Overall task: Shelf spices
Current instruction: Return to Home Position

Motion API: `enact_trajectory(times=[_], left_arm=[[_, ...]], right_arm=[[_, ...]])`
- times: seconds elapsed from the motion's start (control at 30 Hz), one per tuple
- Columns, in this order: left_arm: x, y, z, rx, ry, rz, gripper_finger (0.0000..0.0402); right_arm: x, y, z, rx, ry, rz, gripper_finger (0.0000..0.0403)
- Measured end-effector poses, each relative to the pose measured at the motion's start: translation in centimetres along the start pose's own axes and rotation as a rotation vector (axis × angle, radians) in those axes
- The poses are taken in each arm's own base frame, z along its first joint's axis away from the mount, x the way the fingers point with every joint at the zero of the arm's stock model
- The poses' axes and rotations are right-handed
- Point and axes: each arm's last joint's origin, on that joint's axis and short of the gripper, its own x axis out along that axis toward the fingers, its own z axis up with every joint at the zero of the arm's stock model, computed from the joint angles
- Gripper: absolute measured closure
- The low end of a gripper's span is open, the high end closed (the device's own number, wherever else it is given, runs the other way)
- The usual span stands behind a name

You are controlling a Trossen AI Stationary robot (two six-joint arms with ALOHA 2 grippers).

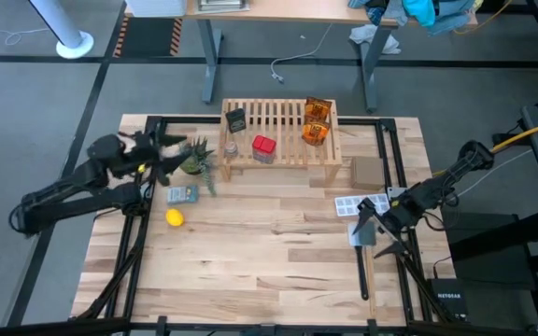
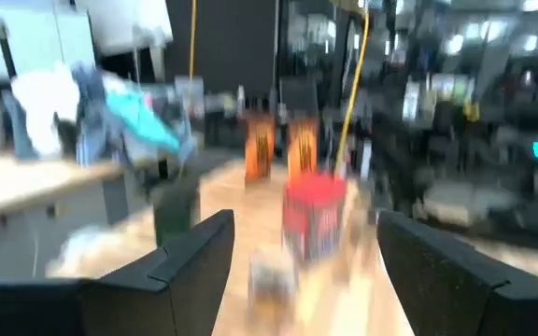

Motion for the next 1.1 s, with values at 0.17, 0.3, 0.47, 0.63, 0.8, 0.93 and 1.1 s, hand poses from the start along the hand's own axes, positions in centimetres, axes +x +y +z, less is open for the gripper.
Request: enact_trajectory(times=[0.17, 0.3, 0.47, 0.63, 0.8, 0.93, 1.1], left_arm=[[-3.5, -0.1, -1.8, -0.006, 0.137, 0.003, 0.0145], [-5.6, -0.2, -2.4, -0.003, 0.120, -0.024, 0.0144], [-6.4, -0.7, -2.0, 0.019, 0.060, -0.176, 0.0144], [-5.4, -1.2, -3.6, 0.011, 0.094, -0.382, 0.0144], [-3.8, -1.4, -6.6, -0.130, 0.154, -0.431, 0.0144], [-2.6, -1.3, -8.8, -0.195, 0.125, -0.431, 0.0144], [-1.6, -1.3, -11.6, -0.180, 0.095, -0.435, 0.0144]], right_arm=[[-0.5, 0.1, 0.2, -0.005, -0.020, 0.025, 0.0023], [-1.2, 0.2, 0.2, -0.004, -0.014, 0.023, 0.0023], [-2.0, 0.2, 0.5, -0.026, -0.045, 0.023, 0.0023], [-2.5, 0.3, 0.5, -0.034, -0.055, 0.021, 0.0023], [-2.5, 0.2, 0.4, -0.032, -0.045, 0.008, 0.0023], [-2.5, 0.2, 0.4, -0.032, -0.043, -0.013, 0.0023], [-2.5, 0.2, 0.3, -0.032, -0.038, -0.020, 0.0023]])
